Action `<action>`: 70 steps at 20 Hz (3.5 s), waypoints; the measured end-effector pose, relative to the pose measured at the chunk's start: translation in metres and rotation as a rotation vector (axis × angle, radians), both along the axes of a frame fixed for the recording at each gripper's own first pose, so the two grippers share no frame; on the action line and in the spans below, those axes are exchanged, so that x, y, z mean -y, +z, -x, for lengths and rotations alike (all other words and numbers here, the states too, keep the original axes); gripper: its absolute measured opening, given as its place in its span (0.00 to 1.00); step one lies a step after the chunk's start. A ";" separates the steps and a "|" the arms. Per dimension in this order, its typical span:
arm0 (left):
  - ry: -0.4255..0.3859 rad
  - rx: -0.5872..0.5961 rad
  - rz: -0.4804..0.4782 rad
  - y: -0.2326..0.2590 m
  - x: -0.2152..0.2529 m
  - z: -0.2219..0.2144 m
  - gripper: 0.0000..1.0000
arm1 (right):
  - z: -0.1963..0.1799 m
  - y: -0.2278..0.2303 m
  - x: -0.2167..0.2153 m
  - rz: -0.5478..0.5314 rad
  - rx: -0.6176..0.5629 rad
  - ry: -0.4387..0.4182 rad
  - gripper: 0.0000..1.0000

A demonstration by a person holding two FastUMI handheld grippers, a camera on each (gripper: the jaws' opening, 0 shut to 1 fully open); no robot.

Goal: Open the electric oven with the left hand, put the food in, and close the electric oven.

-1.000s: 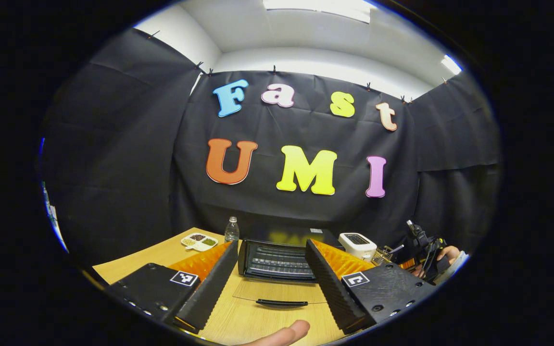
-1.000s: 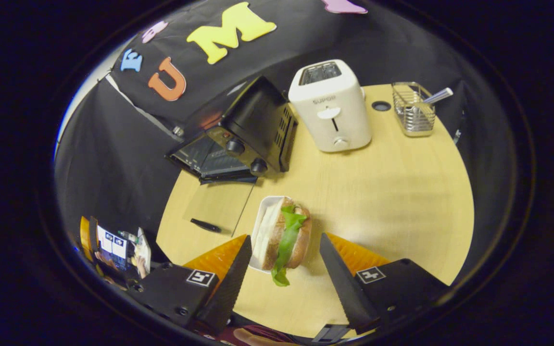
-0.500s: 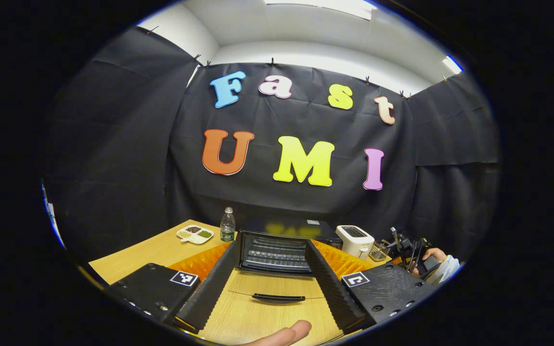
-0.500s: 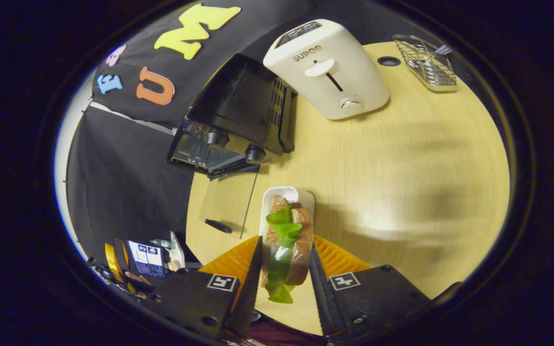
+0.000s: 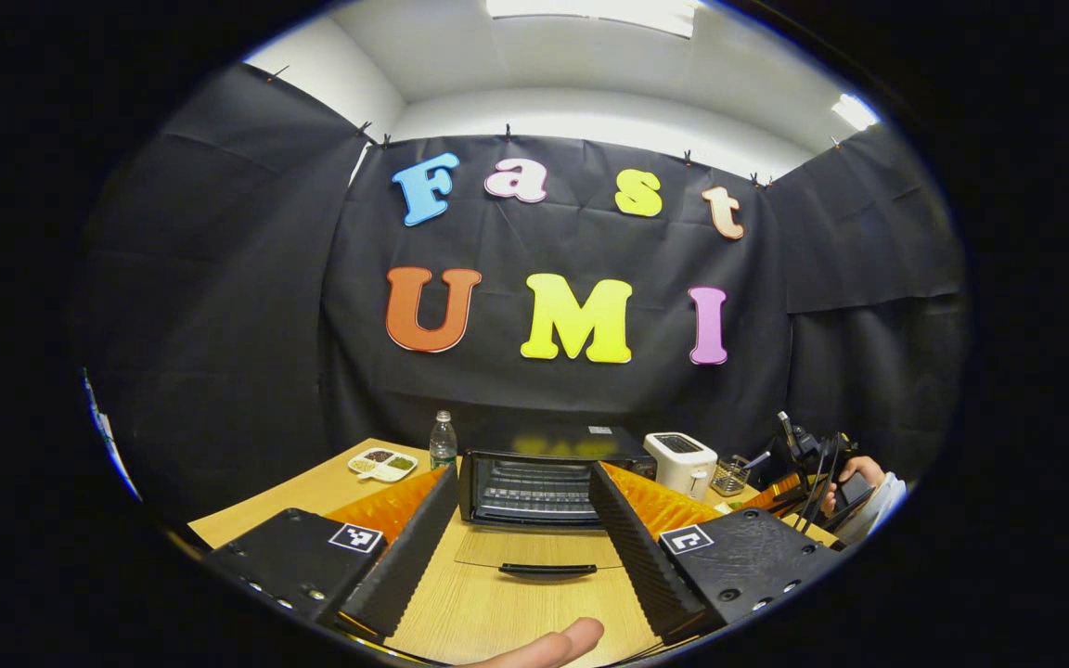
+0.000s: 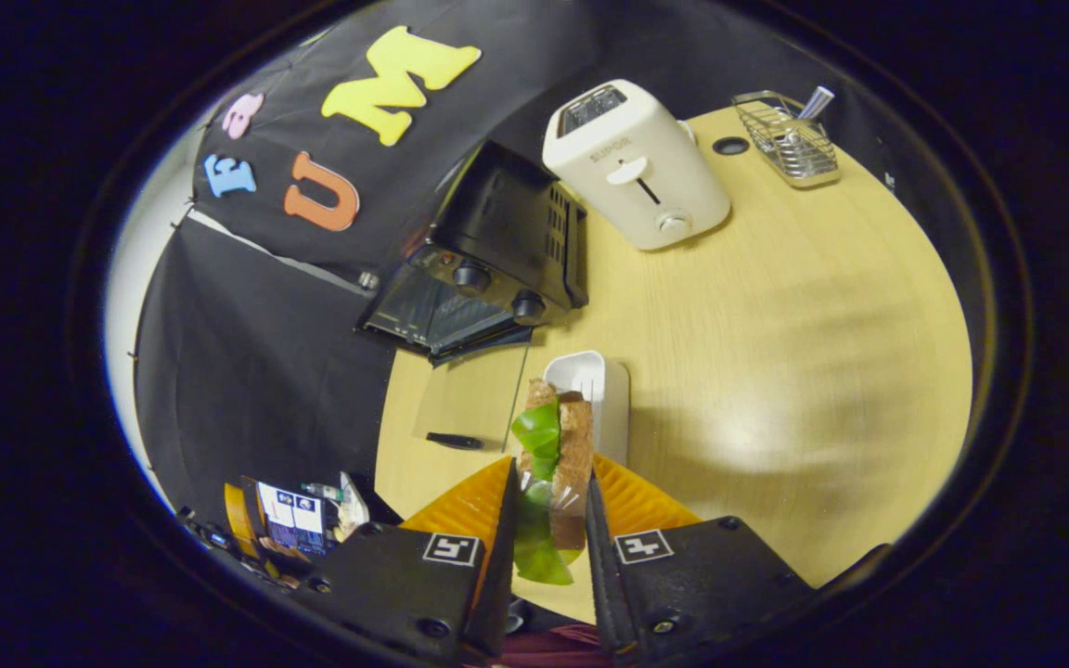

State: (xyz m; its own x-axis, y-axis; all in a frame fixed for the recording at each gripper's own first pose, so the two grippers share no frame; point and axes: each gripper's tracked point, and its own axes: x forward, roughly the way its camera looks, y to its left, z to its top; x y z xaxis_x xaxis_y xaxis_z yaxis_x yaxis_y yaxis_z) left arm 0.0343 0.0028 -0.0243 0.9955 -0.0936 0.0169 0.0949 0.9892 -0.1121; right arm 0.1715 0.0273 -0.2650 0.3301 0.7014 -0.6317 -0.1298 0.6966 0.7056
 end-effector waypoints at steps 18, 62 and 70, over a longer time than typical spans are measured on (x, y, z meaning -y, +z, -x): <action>0.001 -0.019 0.014 -0.033 -0.070 0.028 0.93 | -0.022 0.028 -0.249 -0.357 0.202 -0.380 0.39; 0.006 -0.147 0.053 -0.112 -0.111 0.018 0.93 | -0.213 -0.069 -0.313 0.585 0.606 -0.415 1.00; 0.078 -0.121 0.016 -0.112 -0.125 0.018 0.93 | -0.199 -0.080 -0.315 0.722 0.507 -0.157 1.00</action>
State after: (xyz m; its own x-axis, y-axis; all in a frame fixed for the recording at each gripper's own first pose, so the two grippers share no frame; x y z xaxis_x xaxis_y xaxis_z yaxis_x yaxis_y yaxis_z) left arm 0.0162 0.1275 -0.1363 0.9946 -0.0161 -0.1030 0.0021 0.9909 -0.1343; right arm 0.3704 0.3420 -0.3454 0.7482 0.1123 -0.6539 -0.1723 0.9847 -0.0279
